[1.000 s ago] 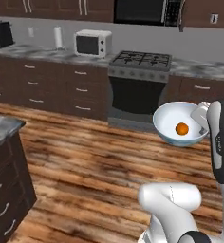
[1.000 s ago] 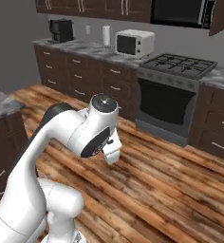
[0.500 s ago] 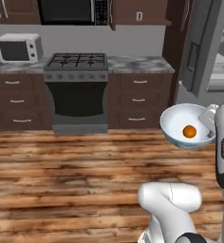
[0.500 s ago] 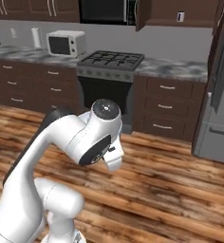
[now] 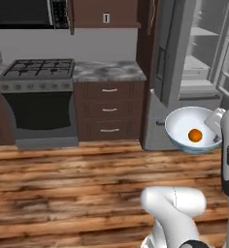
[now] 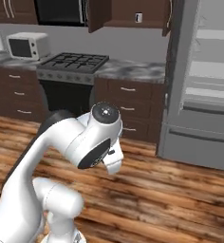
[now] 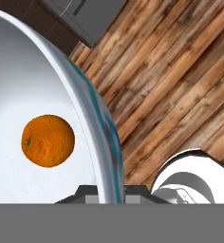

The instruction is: Move the mug from next to the sink to the open cabinet. Then, move the bowl with the tangerine to the fridge to clear the area for faucet cleaning.

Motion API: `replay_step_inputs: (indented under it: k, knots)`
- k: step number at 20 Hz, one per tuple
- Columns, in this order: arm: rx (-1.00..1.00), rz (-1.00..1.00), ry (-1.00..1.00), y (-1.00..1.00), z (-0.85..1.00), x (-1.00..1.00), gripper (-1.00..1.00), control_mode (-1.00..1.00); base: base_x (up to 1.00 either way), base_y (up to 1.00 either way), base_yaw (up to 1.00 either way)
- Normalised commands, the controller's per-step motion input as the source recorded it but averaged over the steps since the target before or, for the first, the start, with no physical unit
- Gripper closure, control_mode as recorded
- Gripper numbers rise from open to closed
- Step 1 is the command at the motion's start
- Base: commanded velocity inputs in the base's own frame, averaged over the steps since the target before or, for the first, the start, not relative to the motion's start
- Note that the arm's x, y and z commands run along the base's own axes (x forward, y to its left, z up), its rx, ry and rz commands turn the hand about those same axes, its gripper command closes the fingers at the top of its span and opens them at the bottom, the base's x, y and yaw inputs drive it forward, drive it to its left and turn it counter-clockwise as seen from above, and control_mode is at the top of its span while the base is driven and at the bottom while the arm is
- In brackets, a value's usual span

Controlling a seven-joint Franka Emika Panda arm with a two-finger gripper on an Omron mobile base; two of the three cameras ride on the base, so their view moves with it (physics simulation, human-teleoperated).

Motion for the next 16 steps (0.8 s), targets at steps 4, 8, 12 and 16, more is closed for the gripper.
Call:
replay_step_inputs:
  k: [4, 8, 12, 16]
  knots:
    - [0.0, 0.0, 0.0, 0.0, 0.0, 0.0, 1.0, 1.0, 0.82, -1.0, -0.18]
    - [0.0, 0.0, 0.0, 0.0, 0.0, 0.0, 1.0, 1.0, 0.75, -1.0, -0.2]
    - [0.0, 0.0, 0.0, 0.0, 0.0, 0.0, 1.0, 1.0, 0.84, -0.98, -0.16]
    - [0.0, 0.0, 0.0, 0.0, 0.0, 0.0, 1.0, 1.0, 1.0, -0.49, -0.09]
